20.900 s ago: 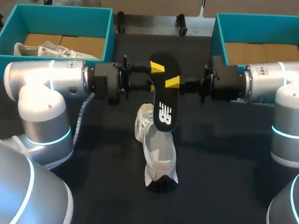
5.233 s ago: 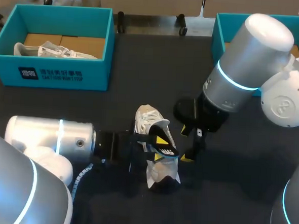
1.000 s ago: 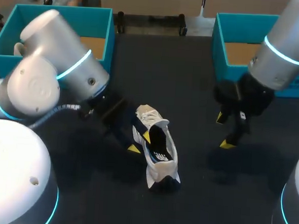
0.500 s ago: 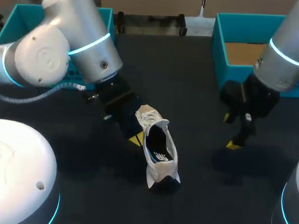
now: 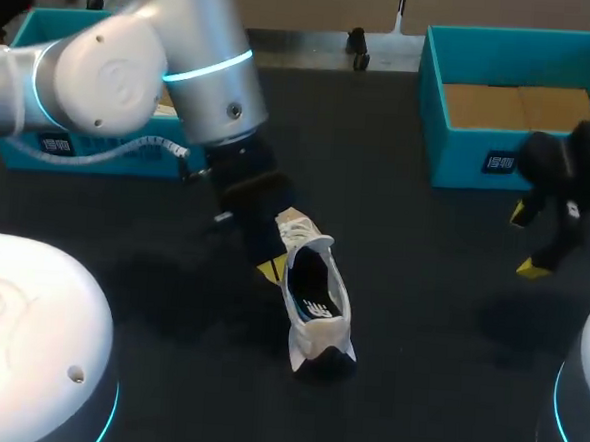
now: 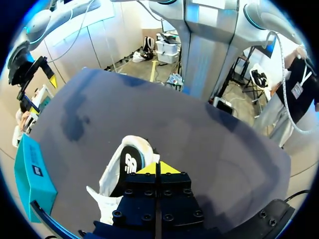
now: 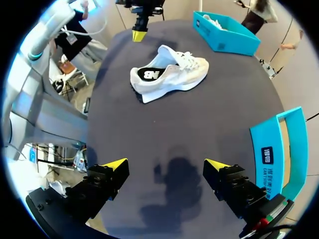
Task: Take the shoe out of the shoebox, open the shoe tongue, remove and reinsert the insole, then place the shoe into the shoebox
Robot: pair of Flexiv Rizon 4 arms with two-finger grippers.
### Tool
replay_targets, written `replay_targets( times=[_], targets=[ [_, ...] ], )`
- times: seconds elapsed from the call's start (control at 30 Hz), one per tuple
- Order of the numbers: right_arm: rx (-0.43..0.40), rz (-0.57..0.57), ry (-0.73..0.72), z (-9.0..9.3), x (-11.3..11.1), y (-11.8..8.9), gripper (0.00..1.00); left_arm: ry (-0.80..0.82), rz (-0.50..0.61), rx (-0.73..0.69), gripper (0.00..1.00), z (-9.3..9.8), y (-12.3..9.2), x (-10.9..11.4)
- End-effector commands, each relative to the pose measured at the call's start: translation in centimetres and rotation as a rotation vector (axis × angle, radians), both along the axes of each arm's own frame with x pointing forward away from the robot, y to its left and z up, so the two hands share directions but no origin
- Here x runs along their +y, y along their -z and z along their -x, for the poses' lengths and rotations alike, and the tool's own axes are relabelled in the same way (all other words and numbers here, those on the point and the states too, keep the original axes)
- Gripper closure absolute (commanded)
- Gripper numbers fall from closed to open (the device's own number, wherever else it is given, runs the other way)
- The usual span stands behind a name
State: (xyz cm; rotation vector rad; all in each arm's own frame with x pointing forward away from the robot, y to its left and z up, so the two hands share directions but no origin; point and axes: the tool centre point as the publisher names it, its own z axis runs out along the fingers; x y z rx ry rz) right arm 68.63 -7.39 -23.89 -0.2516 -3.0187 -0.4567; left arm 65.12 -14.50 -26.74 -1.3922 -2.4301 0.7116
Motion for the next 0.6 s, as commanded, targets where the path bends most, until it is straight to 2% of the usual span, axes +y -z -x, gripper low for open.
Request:
replay_targets(
  times=[0.03, 0.33, 0.6],
  targets=[
    [-0.016, -0.005, 0.004, 0.6, -0.3, 0.2, 0.0, 0.005, -0.008, 0.003, 1.0, -0.2, 0.1, -0.2],
    [-0.016, -0.005, 0.004, 0.6, -0.3, 0.2, 0.0, 0.012, 0.01, -0.008, 1.0, -0.7, 0.3, 0.5],
    [-0.016, -0.005, 0.004, 0.6, -0.3, 0.2, 0.0, 0.096, 0.013, -0.11, 1.0, -1.4, 0.1, 1.3]
  ],
)
